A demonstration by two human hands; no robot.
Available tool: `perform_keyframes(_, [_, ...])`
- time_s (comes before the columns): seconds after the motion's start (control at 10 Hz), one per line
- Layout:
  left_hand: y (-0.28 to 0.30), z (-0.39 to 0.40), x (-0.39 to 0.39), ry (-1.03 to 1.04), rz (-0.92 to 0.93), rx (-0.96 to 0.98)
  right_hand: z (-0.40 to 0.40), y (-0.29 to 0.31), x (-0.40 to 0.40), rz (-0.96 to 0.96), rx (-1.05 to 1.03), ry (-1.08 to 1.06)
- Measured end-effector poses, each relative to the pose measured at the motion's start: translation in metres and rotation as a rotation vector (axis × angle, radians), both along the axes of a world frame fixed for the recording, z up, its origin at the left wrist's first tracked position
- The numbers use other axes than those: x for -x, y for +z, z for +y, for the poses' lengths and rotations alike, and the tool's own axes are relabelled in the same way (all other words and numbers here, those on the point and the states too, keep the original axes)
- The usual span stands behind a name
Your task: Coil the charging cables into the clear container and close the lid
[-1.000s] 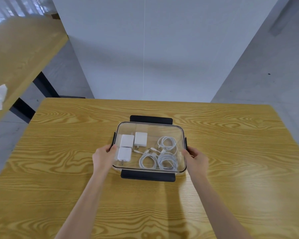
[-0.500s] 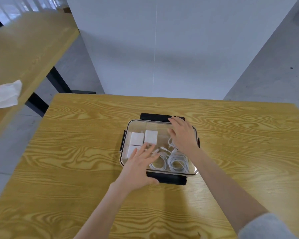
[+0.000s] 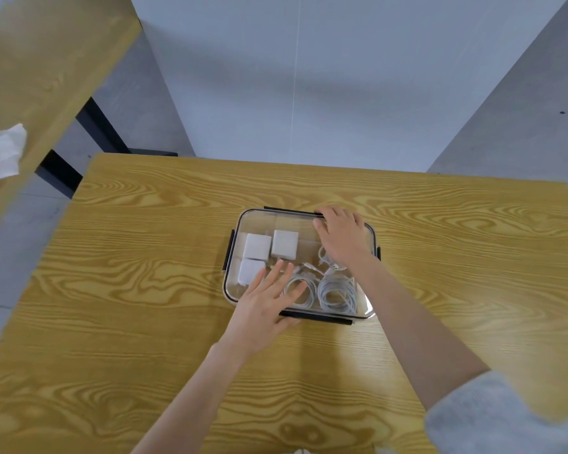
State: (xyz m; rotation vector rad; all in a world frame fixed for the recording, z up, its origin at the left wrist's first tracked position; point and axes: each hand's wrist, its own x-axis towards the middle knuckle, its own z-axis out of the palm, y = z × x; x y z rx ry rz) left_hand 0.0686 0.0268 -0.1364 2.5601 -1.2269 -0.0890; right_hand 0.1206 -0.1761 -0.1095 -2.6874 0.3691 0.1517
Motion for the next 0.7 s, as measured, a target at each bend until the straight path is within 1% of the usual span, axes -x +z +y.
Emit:
perform_keyframes(0.1, [-0.005,0.001,0.000,-0.001,-0.045,0.047,0.001,-0.001,-0.006,0.035,-0.012,-0.027])
perform_keyframes(0.2, [-0.003,0.000,0.001,0.018,-0.009,0.058,0.002,-0.003,-0.009,0.040,-0.008,-0.044])
perform_keyframes(0.3, [-0.004,0.000,0.001,0.023,0.015,0.062,0.003,-0.007,-0.006,-0.005,0.010,-0.045])
perform_keyframes(0.4, [-0.001,0.001,0.000,0.035,0.114,0.065,0.003,-0.002,-0.004,0.011,-0.009,-0.046])
perform_keyframes(0.5, [0.017,-0.003,-0.004,0.109,0.258,0.101,0.002,0.006,-0.002,0.044,-0.034,-0.030])
perform_keyframes(0.6, [0.055,-0.018,-0.022,0.211,0.279,0.189,0.007,0.032,0.008,-0.127,-0.191,-0.092])
perform_keyframes(0.7, [0.100,-0.037,-0.051,0.288,0.123,0.254,0.014,0.075,0.017,-0.416,-0.630,-0.255])
